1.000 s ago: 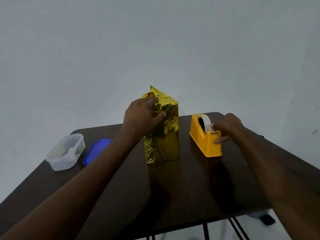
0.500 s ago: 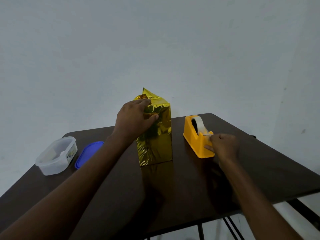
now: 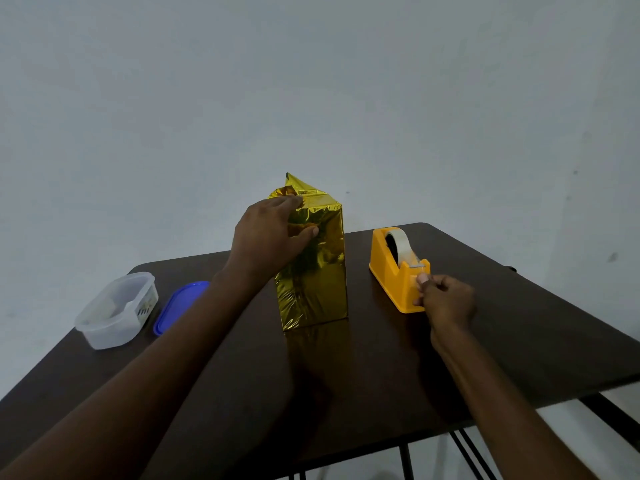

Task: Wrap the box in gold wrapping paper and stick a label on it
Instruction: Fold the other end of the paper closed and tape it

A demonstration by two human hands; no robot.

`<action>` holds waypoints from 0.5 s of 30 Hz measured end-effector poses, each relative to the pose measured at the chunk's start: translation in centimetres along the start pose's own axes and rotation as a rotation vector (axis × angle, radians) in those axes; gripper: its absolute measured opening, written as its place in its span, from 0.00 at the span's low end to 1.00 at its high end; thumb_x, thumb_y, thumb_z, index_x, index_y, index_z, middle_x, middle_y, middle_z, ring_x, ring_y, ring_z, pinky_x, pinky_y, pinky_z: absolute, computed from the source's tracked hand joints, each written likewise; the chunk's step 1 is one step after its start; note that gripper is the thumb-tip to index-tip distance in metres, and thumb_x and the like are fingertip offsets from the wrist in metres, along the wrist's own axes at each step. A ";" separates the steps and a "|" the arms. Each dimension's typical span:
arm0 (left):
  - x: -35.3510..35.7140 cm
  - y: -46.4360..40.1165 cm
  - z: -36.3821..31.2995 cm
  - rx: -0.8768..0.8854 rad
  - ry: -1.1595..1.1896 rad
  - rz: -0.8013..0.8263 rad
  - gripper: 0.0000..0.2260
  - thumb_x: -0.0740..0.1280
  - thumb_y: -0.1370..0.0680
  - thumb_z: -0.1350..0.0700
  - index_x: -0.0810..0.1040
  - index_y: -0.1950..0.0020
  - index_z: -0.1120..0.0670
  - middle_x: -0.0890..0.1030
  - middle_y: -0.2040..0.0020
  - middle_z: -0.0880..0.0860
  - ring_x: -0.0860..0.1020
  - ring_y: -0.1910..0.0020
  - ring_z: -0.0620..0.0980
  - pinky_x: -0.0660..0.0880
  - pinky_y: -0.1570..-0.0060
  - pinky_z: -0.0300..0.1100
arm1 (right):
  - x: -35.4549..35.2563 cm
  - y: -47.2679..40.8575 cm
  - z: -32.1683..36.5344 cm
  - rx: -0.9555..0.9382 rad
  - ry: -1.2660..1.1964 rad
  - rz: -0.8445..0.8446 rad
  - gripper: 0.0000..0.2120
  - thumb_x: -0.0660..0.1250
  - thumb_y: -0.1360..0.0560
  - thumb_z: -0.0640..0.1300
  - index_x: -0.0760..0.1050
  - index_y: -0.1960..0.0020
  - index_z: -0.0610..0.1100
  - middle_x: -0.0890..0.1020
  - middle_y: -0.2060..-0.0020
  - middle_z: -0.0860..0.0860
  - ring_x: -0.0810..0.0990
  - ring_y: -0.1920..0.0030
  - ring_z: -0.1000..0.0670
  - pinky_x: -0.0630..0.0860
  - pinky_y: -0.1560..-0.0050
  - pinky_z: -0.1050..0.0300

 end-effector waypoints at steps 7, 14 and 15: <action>0.0 0.0 0.0 -0.005 -0.012 0.013 0.27 0.68 0.25 0.39 0.74 0.30 0.51 0.77 0.32 0.49 0.74 0.34 0.52 0.72 0.42 0.45 | 0.7 0.3 -0.2 0.114 -0.098 -0.026 0.08 0.69 0.23 0.44 0.80 0.49 0.39 0.83 0.57 0.44 0.78 0.68 0.54 0.71 0.68 0.60; 0.1 0.1 -0.1 -0.015 -0.007 0.021 0.27 0.68 0.25 0.39 0.74 0.30 0.51 0.77 0.32 0.49 0.74 0.34 0.52 0.73 0.43 0.46 | 0.4 1.6 -1.4 0.205 -0.115 -0.018 0.07 0.69 0.23 0.43 0.80 0.50 0.39 0.82 0.60 0.45 0.77 0.66 0.54 0.71 0.66 0.60; 0.1 0.2 0.0 -0.017 -0.010 0.028 0.27 0.68 0.25 0.38 0.74 0.30 0.51 0.76 0.32 0.49 0.74 0.33 0.52 0.73 0.43 0.46 | 0.1 1.7 -0.9 0.169 -0.106 -0.020 0.07 0.68 0.23 0.43 0.80 0.50 0.39 0.81 0.62 0.47 0.76 0.66 0.54 0.70 0.67 0.60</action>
Point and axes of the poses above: each hand's wrist, its own y-axis away from the middle knuckle, its own x-axis out of the palm, z = x × y, the point moved 4 cm from there along -y, towards the middle knuckle
